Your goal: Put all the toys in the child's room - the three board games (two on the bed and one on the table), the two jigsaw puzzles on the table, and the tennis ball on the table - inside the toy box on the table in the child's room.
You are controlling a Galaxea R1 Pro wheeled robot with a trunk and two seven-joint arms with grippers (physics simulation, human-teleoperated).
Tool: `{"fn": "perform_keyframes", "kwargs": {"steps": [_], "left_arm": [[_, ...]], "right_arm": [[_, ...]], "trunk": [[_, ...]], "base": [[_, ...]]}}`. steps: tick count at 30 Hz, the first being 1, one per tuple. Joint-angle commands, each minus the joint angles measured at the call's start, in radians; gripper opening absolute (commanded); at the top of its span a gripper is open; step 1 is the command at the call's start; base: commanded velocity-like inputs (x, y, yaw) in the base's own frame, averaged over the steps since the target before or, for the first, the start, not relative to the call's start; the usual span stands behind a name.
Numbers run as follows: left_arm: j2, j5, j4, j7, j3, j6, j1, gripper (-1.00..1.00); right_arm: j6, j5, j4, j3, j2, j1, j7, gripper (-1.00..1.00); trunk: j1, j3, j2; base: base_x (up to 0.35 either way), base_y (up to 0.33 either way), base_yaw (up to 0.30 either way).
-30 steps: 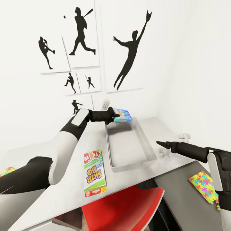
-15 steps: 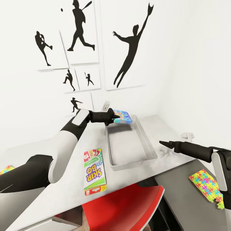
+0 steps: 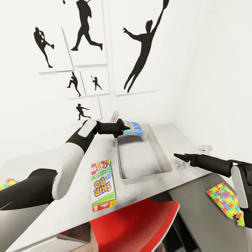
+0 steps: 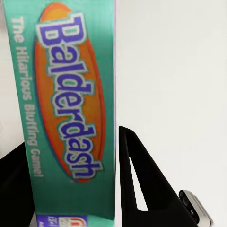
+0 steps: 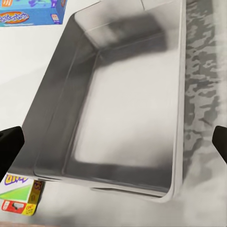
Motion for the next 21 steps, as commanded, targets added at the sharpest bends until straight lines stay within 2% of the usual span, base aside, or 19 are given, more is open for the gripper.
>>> {"fn": "perform_keyframes", "kwargs": {"steps": [1, 11, 21], "left_arm": [[0.000, 0.002, 0.000, -0.001, -0.002, 0.001, -0.001, -1.00], [0.001, 0.002, 0.001, -0.004, -0.002, 0.004, -0.009, -1.00], [0.001, 0.002, 0.004, -0.011, -0.005, 0.030, -0.067, -1.00]], "right_arm": [[0.006, -0.002, 0.000, -0.001, 0.000, -0.001, 0.002, 1.00], [0.006, -0.002, 0.000, 0.001, 0.002, 0.000, 0.002, 1.00], [0.006, -0.002, 0.000, 0.002, 0.003, -0.001, 0.002, 1.00]], "trunk": [[0.001, -0.003, -0.002], [0.001, -0.020, -0.002], [0.001, -0.036, -0.002]], "base": [[0.000, 0.000, 0.000], [0.000, 0.000, 0.000], [0.000, 0.000, 0.000]]}}
